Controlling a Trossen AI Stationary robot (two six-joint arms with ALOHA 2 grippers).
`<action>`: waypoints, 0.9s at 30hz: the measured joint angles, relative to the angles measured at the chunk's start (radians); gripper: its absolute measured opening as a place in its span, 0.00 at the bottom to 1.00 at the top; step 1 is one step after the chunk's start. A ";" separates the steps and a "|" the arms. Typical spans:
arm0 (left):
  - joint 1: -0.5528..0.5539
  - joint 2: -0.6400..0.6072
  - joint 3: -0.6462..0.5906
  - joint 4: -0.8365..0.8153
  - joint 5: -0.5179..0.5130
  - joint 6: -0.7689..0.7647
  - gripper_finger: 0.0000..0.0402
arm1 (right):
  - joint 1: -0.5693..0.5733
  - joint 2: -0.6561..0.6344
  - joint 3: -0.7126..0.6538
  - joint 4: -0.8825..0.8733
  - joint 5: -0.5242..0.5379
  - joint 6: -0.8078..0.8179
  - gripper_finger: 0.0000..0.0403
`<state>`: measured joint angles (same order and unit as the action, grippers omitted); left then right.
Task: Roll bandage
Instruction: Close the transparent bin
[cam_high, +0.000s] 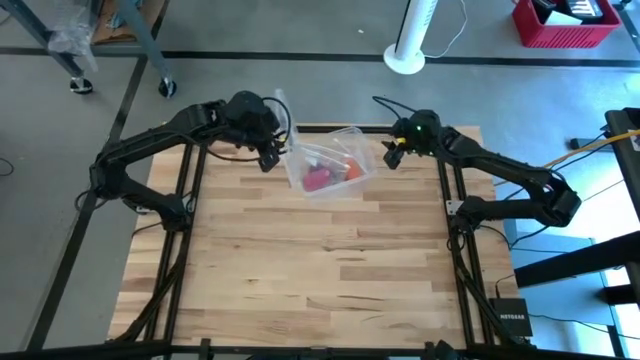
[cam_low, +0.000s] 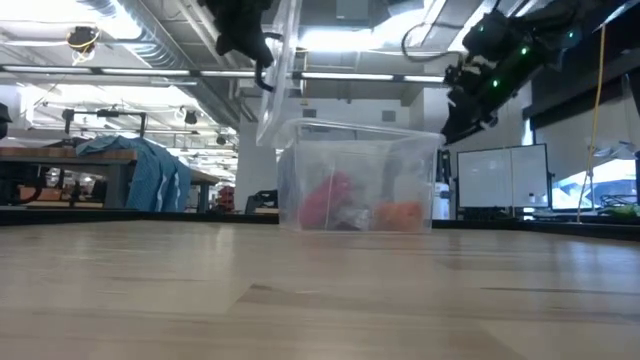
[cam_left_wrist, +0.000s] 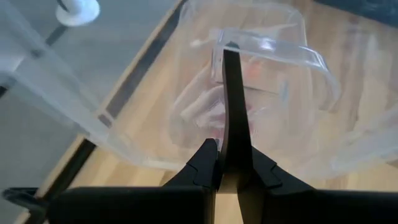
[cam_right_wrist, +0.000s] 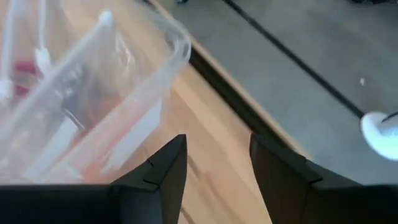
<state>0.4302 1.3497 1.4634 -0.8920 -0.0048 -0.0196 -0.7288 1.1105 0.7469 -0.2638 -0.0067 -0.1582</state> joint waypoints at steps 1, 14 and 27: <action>0.000 0.005 0.000 -0.003 0.009 -0.006 0.06 | 0.000 0.008 -0.010 0.001 0.004 0.003 0.45; -0.086 0.037 0.000 0.095 0.013 -0.067 0.08 | 0.003 0.140 -0.121 0.180 -0.179 0.056 0.45; -0.106 0.163 0.001 0.224 -0.038 0.002 0.09 | 0.003 0.201 -0.121 0.250 -0.230 0.079 0.45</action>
<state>0.3244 1.5129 1.4643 -0.6683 -0.0429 -0.0174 -0.7261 1.3113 0.6262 -0.0134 -0.2363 -0.0792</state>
